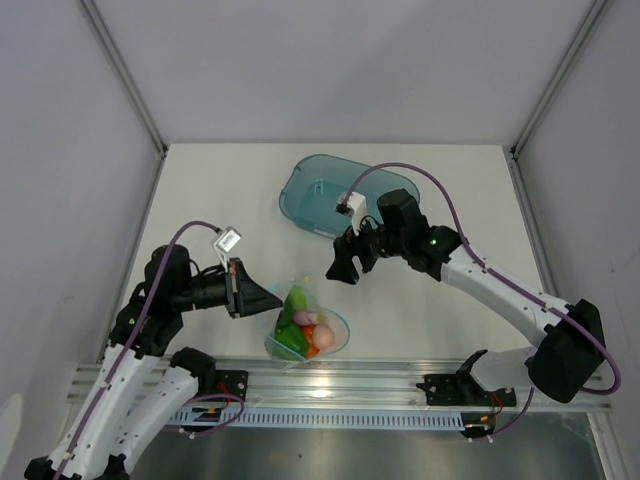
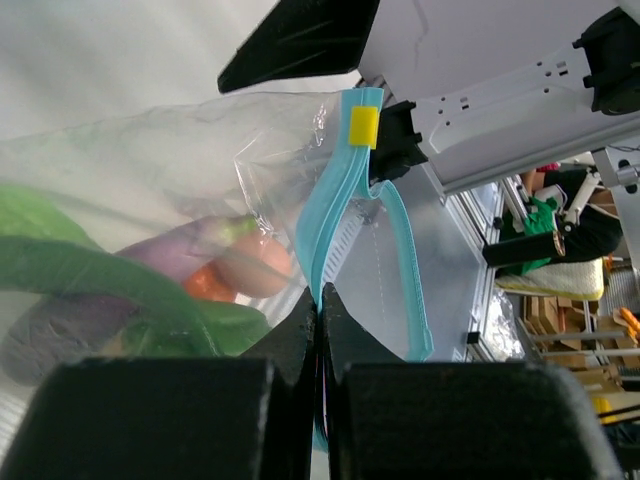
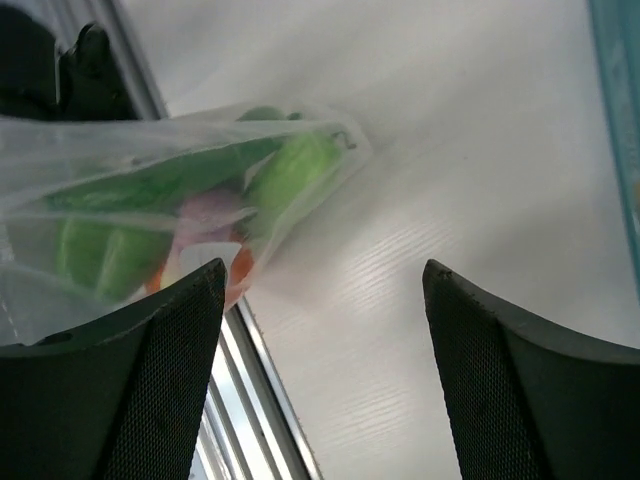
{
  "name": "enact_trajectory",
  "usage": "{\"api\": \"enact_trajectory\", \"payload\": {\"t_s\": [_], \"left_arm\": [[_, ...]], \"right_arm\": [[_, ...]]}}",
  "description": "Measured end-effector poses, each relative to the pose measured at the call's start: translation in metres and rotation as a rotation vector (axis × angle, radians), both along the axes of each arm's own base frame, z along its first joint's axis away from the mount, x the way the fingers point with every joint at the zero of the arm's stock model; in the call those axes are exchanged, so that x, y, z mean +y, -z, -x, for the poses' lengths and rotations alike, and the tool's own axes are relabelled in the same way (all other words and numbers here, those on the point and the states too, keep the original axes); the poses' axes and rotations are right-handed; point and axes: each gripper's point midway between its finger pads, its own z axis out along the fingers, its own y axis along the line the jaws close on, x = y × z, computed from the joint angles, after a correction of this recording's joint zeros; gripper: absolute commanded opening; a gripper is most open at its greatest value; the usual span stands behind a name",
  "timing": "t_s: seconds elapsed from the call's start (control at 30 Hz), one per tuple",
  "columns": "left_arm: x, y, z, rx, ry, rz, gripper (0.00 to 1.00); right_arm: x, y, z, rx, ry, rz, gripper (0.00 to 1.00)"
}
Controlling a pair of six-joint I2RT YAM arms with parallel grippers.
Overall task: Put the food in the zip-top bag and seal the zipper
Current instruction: Zip the zipper food storage bag at the center of the board.
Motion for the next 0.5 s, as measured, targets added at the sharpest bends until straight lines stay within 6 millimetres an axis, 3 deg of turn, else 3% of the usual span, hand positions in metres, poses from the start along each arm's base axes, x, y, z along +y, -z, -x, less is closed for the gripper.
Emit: {"api": "enact_trajectory", "payload": {"t_s": [0.13,0.23,0.5], "left_arm": [[-0.003,0.000,0.003,0.016,0.038,0.007,0.01],[-0.005,0.004,0.001,0.035,0.050,0.007,0.01],[-0.006,0.015,0.000,0.082,0.056,-0.007,0.01]], "right_arm": [[0.005,-0.002,0.024,-0.038,-0.162,-0.101,0.80],[0.011,-0.017,0.038,-0.082,-0.266,-0.185,0.78],[0.024,-0.042,0.046,-0.187,-0.409,-0.295,0.73]]}}
